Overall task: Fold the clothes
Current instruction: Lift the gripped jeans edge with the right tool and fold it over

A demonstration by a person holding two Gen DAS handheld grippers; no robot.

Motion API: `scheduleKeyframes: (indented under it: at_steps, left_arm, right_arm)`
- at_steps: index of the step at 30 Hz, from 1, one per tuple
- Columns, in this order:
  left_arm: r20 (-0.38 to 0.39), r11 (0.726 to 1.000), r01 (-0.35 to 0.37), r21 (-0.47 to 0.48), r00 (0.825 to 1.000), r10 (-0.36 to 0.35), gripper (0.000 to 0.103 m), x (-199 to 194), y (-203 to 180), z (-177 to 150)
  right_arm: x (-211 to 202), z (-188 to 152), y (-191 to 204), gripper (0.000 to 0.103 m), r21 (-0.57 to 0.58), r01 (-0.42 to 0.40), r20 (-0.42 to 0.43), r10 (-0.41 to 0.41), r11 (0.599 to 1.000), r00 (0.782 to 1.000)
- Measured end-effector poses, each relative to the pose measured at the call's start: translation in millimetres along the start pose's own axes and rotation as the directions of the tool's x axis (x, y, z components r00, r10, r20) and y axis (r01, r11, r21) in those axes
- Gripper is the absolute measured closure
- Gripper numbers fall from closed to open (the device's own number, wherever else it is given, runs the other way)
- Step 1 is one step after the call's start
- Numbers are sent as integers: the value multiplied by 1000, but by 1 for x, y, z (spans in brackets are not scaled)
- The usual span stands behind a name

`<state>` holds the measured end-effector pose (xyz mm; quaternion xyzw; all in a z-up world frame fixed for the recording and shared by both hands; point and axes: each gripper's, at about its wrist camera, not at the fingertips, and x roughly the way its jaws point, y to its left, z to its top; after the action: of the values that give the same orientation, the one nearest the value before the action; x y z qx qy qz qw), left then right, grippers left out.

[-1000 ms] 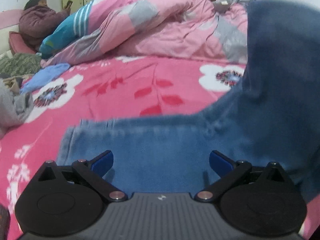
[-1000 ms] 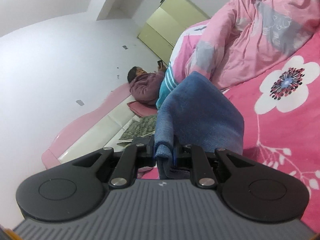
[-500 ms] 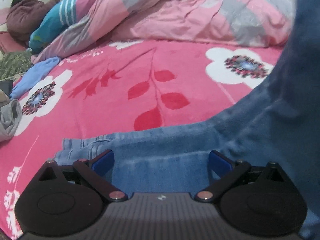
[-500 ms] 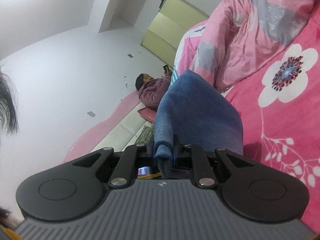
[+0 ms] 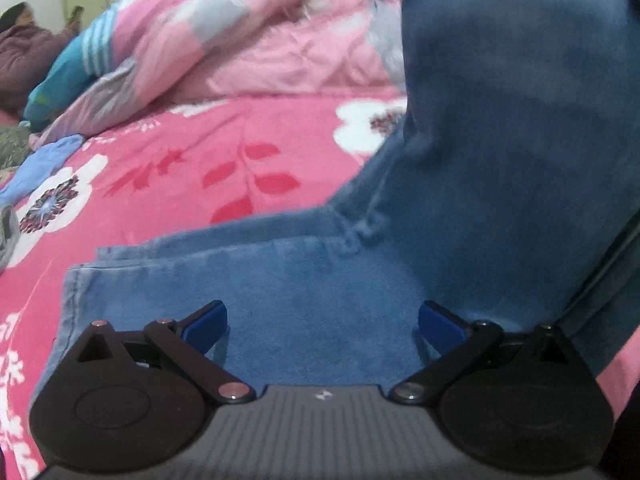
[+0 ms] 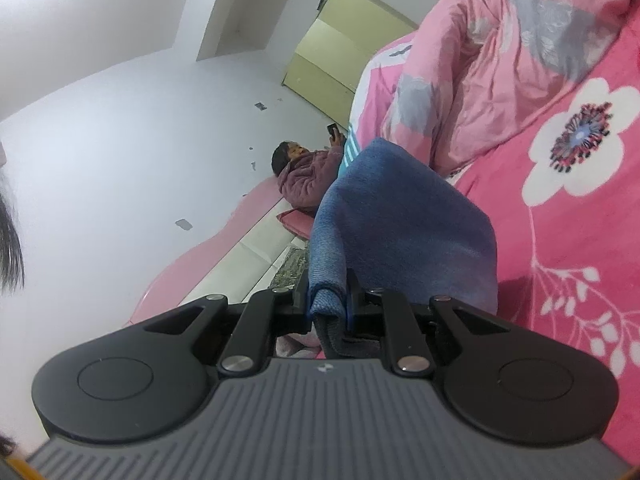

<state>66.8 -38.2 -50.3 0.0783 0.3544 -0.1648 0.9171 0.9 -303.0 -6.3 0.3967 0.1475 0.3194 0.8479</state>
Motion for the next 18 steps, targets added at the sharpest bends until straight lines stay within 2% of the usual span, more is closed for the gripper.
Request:
scheduleKeyframes:
  at_steps: [2,4,5,9,13,18]
  left_arm:
    - [20,1000,15,16,1000,-15,1,-2,-4,-1]
    - [36,996,32,81,999,-35,1,0,-19,-8]
    - [43,993,30,118,998,-35,5,1,-26,-13]
    - [74,976,15,215,997,-32,4,-4,-36,-24]
    - [87,990,14,137,996,-26,4,-8,-16,-11]
    - [34,994,-61,90,998,58,4,20,-1,24]
  right_arm:
    - [2,1,6,90,-20,3,0,-3,1000,1000]
    - [3,-2,9,90,-18,6,-2,-6,1000,1000]
    - [3,-3,10,90,-18,10,-2,-10,1000,1000]
    - [-2,-6,9,90,-4,28,5,-28,1000,1000]
    - [-8,-7,5,90,16,41,15,-41,999,999]
    - [-10,-9,5,90,21,25,15,-25,999,1000]
